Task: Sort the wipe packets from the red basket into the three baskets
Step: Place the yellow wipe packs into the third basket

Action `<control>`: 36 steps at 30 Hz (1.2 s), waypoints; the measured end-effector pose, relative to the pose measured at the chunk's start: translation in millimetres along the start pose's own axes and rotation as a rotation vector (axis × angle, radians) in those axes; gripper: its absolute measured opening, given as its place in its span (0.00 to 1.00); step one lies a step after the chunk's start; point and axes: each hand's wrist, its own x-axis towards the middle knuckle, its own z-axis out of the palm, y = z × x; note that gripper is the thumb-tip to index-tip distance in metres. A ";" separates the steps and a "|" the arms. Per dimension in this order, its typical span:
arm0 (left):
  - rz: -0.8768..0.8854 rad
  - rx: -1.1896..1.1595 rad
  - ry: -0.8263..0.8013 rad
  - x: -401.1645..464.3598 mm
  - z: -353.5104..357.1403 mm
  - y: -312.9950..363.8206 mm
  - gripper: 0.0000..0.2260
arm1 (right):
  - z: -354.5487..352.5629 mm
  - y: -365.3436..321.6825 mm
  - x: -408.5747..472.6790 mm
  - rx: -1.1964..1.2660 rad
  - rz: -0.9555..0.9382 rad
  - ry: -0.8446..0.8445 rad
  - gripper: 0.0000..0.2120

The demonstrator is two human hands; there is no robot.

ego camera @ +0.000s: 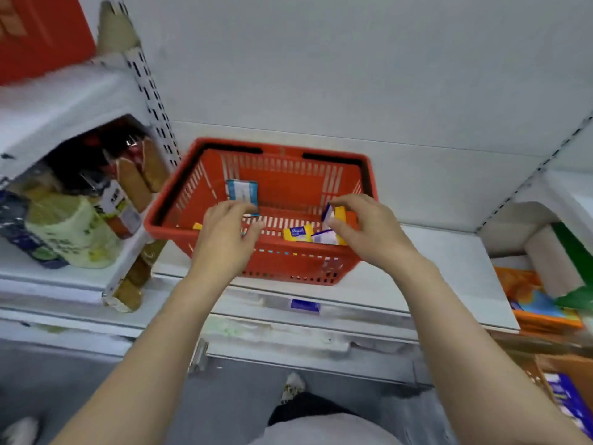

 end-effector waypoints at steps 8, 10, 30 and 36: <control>-0.189 0.085 -0.452 91.7 22.3 -52.3 0.25 | 64.3 30.0 135.6 -0.250 0.190 -0.558 0.22; -0.191 0.063 -0.567 107.2 27.0 -59.4 0.28 | 86.3 42.0 154.6 -0.278 0.233 -0.672 0.23; -0.079 -0.246 -0.926 204.4 53.1 -86.6 0.33 | 107.2 28.1 190.0 0.270 0.485 -0.477 0.28; -0.173 -0.689 -0.724 206.3 48.5 -77.5 0.17 | 94.1 -12.2 179.0 0.864 0.563 -0.197 0.30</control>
